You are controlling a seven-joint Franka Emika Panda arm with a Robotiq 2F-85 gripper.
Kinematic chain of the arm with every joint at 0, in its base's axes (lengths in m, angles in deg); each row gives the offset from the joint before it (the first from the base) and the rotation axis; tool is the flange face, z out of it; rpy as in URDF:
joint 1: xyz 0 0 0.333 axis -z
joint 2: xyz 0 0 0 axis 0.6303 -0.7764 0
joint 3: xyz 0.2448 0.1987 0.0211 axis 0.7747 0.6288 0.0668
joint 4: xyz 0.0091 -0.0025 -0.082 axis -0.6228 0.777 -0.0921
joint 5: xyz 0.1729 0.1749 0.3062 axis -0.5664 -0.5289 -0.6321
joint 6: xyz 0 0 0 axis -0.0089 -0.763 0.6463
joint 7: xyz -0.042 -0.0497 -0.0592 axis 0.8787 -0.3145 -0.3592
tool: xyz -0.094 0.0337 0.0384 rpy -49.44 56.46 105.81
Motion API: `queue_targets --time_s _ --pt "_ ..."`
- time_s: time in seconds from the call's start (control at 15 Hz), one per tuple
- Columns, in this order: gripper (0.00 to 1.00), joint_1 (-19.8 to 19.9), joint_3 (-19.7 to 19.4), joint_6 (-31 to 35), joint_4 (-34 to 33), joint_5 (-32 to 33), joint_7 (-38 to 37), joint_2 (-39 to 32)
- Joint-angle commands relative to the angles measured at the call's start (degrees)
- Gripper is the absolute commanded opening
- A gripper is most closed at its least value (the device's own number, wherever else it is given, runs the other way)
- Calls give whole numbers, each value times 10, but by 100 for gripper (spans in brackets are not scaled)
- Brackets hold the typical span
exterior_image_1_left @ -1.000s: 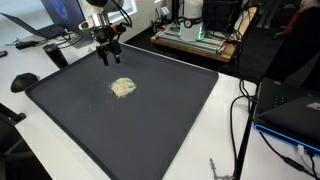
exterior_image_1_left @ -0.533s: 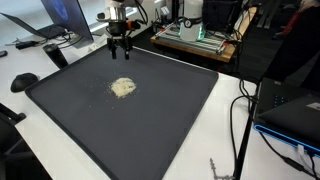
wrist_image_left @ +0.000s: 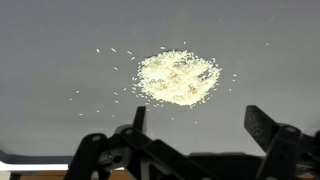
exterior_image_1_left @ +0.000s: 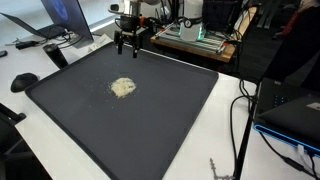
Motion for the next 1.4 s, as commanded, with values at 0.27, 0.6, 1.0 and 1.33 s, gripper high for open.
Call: queue_targets --time_s 0.27,0.6,1.0,1.33 --pt "100 -85 -8 95 56 86 -128 -11" --pt "100 -155 -65 95 60 152 -176 -33" --pt "100 -270 -209 67 49 299 -264 -46" --pt "100 -399 -373 2 12 371 -321 -56"
